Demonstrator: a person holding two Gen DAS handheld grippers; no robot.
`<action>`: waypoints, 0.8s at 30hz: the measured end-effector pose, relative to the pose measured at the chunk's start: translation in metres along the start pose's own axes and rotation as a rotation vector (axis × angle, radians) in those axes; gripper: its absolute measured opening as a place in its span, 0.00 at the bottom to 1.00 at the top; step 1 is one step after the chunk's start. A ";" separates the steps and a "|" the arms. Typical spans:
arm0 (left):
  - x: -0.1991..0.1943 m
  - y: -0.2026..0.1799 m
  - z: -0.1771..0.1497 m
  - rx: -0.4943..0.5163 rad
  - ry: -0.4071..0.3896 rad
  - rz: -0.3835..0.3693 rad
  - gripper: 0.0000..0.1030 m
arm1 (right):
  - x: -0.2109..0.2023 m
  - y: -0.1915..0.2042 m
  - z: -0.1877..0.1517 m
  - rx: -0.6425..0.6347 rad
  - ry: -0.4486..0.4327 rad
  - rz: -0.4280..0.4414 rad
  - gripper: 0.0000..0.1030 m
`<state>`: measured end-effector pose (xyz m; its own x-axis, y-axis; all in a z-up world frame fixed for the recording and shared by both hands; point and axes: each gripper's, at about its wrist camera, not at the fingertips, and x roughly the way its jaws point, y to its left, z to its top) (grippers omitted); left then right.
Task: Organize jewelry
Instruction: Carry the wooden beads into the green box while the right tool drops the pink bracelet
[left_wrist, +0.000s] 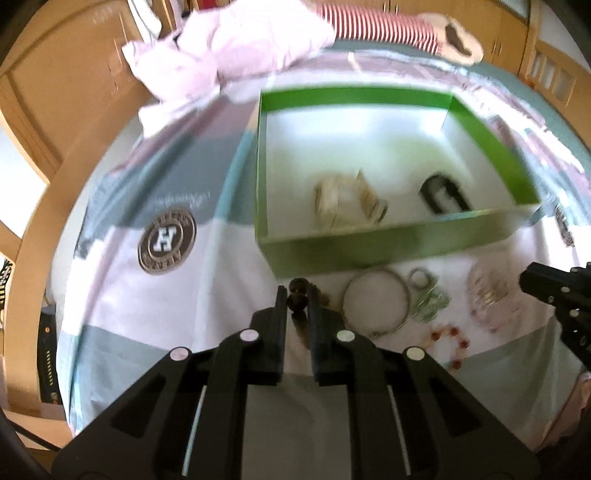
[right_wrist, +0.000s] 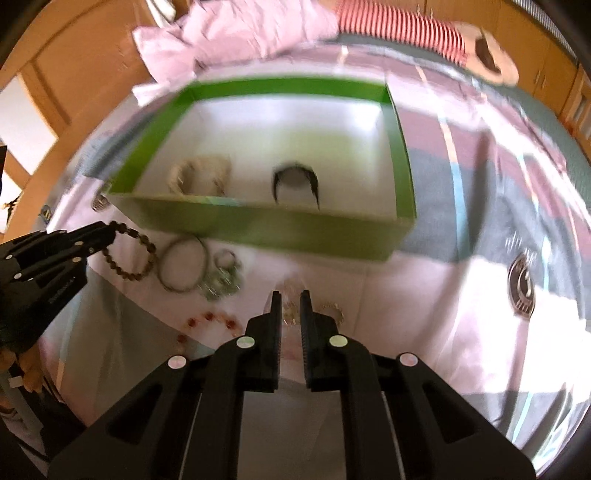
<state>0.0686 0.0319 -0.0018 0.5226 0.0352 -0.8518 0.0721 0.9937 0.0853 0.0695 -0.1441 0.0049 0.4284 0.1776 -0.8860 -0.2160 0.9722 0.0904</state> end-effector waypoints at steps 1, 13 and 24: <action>-0.005 0.001 0.001 -0.001 -0.018 -0.007 0.11 | -0.007 0.003 0.002 -0.009 -0.031 0.005 0.10; -0.060 -0.007 0.015 0.035 -0.240 -0.088 0.11 | -0.041 0.016 0.019 0.009 -0.252 0.077 0.10; -0.037 0.033 0.023 -0.107 -0.120 -0.301 0.11 | -0.041 0.007 0.019 0.055 -0.252 0.118 0.10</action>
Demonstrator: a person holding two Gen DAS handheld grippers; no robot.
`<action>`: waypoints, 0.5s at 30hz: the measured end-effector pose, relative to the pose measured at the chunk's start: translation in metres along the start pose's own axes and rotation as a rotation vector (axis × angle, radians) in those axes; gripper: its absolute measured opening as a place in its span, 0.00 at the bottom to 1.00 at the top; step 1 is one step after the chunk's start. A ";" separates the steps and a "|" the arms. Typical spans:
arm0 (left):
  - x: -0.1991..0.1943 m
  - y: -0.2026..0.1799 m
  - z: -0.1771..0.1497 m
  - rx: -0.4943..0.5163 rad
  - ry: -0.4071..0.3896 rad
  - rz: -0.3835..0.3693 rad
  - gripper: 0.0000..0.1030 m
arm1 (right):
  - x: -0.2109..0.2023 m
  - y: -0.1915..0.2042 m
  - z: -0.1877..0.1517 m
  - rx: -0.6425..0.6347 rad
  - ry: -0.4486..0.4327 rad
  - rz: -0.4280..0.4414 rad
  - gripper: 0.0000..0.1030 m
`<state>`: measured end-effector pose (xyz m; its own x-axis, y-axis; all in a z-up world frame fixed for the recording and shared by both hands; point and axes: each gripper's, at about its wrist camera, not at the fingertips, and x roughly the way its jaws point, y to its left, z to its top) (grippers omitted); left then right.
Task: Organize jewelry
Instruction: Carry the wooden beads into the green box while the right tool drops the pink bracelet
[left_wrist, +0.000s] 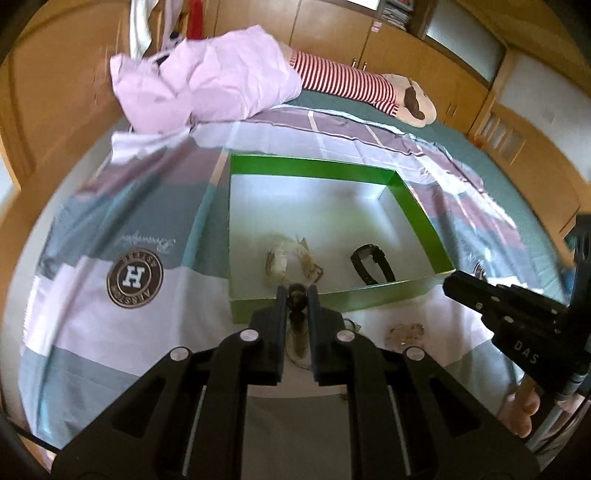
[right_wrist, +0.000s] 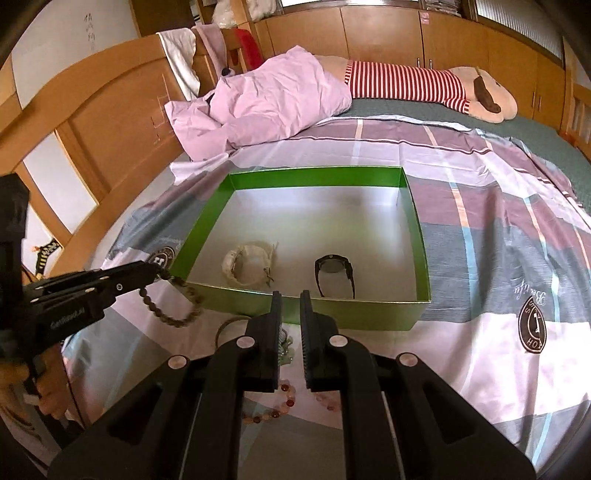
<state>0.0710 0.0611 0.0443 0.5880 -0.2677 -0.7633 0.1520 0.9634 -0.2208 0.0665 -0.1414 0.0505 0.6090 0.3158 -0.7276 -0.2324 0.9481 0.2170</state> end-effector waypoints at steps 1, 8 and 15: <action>0.001 0.005 0.000 -0.016 0.005 -0.004 0.11 | -0.001 -0.001 0.000 0.001 -0.004 0.001 0.10; 0.002 0.002 0.001 -0.009 -0.014 0.013 0.11 | 0.002 -0.006 -0.001 0.011 0.029 -0.017 0.10; 0.010 -0.005 -0.005 0.025 0.017 0.020 0.11 | 0.072 -0.035 -0.043 0.058 0.444 -0.185 0.25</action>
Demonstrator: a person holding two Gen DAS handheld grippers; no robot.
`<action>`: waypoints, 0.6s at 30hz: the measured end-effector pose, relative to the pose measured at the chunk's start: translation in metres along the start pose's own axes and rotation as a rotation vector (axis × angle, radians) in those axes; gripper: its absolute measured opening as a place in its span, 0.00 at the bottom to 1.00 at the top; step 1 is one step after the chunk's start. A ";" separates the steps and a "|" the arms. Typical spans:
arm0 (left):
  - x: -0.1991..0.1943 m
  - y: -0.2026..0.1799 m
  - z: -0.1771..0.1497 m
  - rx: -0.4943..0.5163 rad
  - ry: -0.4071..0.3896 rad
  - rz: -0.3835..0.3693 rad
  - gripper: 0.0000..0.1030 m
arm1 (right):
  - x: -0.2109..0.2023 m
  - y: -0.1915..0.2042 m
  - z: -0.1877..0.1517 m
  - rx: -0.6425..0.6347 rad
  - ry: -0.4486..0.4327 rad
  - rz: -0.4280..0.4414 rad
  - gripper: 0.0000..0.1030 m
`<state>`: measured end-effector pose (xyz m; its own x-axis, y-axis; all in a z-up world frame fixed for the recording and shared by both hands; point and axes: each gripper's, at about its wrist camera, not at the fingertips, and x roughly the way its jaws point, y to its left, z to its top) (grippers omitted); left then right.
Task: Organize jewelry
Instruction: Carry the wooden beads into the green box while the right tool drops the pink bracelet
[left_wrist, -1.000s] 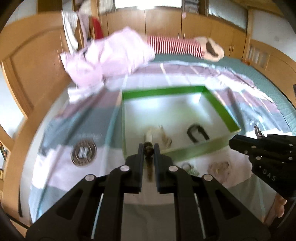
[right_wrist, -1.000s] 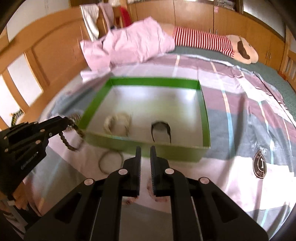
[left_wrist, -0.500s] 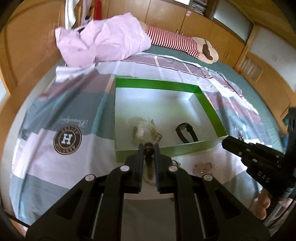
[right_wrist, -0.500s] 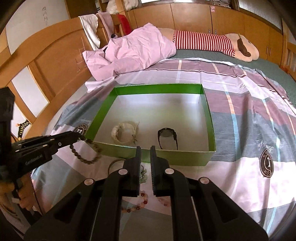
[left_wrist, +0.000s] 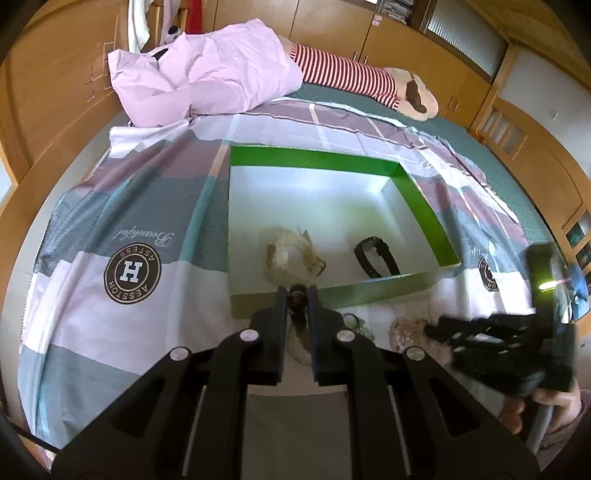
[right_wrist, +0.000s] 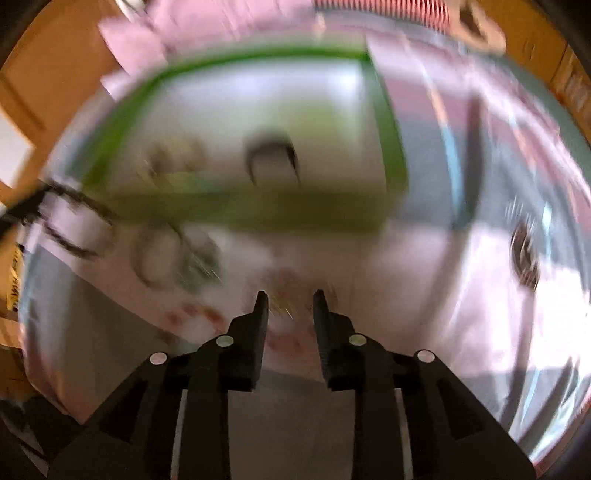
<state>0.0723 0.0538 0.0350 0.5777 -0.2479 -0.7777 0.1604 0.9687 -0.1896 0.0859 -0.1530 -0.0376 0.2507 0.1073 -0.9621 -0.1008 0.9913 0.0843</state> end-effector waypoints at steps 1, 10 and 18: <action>0.000 0.000 0.000 0.002 0.001 0.000 0.11 | 0.008 -0.002 -0.003 0.003 0.033 -0.004 0.25; -0.001 -0.004 0.000 0.013 -0.011 0.007 0.11 | -0.015 0.015 -0.010 -0.070 -0.067 -0.005 0.08; -0.013 -0.011 0.019 0.023 -0.076 -0.021 0.11 | -0.103 0.026 0.001 -0.063 -0.407 0.160 0.08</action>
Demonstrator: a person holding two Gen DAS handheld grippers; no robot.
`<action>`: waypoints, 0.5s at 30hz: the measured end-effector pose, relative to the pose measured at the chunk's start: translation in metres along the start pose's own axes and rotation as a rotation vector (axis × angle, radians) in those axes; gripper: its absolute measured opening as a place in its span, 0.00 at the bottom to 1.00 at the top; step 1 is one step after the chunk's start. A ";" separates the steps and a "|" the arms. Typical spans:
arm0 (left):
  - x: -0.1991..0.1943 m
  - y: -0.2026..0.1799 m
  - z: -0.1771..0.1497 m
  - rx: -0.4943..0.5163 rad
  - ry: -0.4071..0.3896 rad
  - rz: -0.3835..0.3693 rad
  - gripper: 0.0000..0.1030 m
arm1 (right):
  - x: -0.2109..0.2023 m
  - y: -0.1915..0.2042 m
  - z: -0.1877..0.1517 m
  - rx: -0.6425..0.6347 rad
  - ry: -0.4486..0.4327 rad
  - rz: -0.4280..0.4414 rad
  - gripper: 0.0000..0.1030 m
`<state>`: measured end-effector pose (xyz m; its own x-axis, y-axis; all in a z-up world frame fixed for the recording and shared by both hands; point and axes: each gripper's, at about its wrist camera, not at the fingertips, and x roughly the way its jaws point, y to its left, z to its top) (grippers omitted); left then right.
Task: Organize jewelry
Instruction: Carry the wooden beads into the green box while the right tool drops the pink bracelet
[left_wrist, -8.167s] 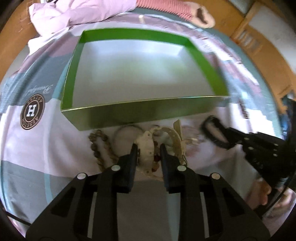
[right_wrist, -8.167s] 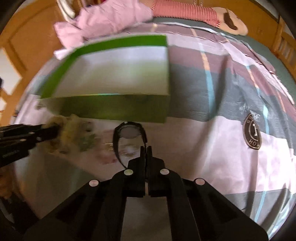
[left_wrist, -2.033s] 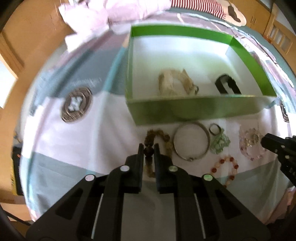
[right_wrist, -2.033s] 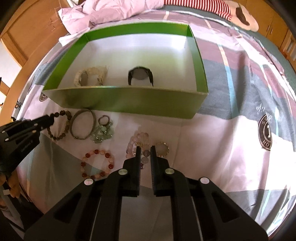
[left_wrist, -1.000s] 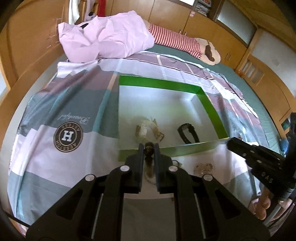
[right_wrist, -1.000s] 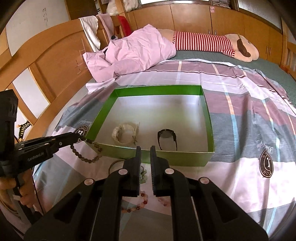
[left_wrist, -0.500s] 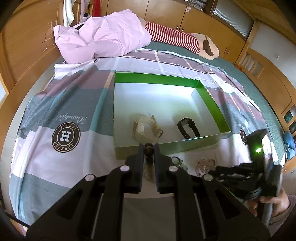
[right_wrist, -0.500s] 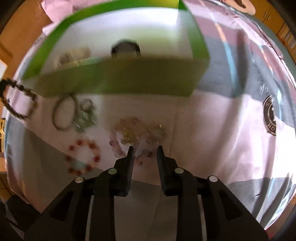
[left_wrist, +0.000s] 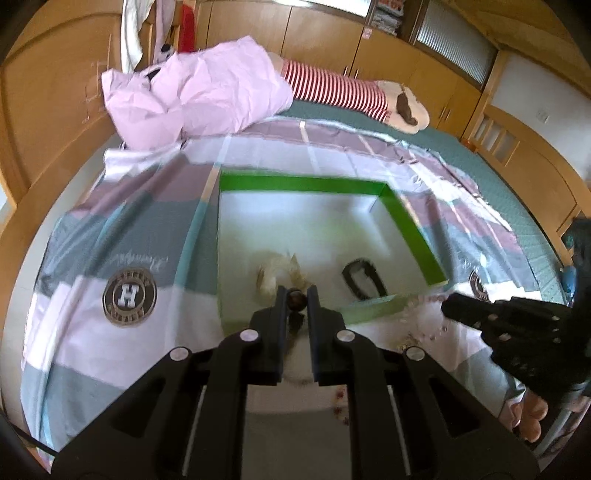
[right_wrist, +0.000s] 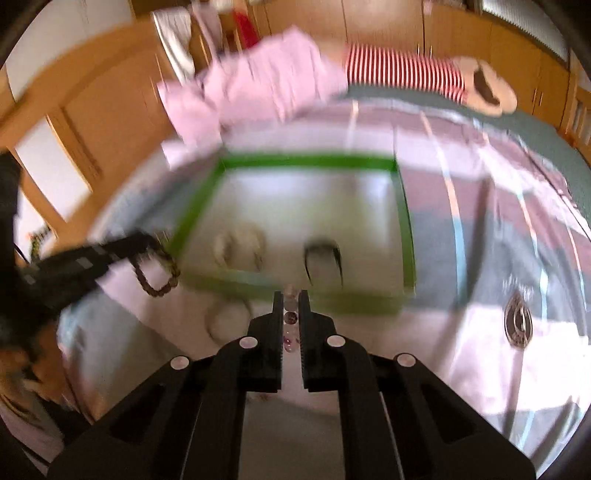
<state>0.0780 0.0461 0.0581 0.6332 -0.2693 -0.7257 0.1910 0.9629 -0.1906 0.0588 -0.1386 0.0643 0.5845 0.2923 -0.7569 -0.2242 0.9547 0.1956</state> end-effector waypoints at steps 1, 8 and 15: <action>0.000 -0.001 0.007 0.004 -0.021 -0.006 0.11 | -0.003 0.001 0.005 0.006 -0.031 0.001 0.08; 0.024 0.000 0.025 -0.029 -0.020 0.038 0.11 | 0.018 -0.009 0.039 0.045 -0.105 -0.040 0.08; 0.050 -0.005 0.019 0.022 0.032 0.114 0.11 | 0.065 -0.033 0.032 0.098 -0.021 -0.096 0.08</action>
<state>0.1226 0.0273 0.0355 0.6275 -0.1569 -0.7627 0.1359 0.9865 -0.0911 0.1293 -0.1494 0.0284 0.6158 0.1999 -0.7621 -0.0900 0.9788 0.1840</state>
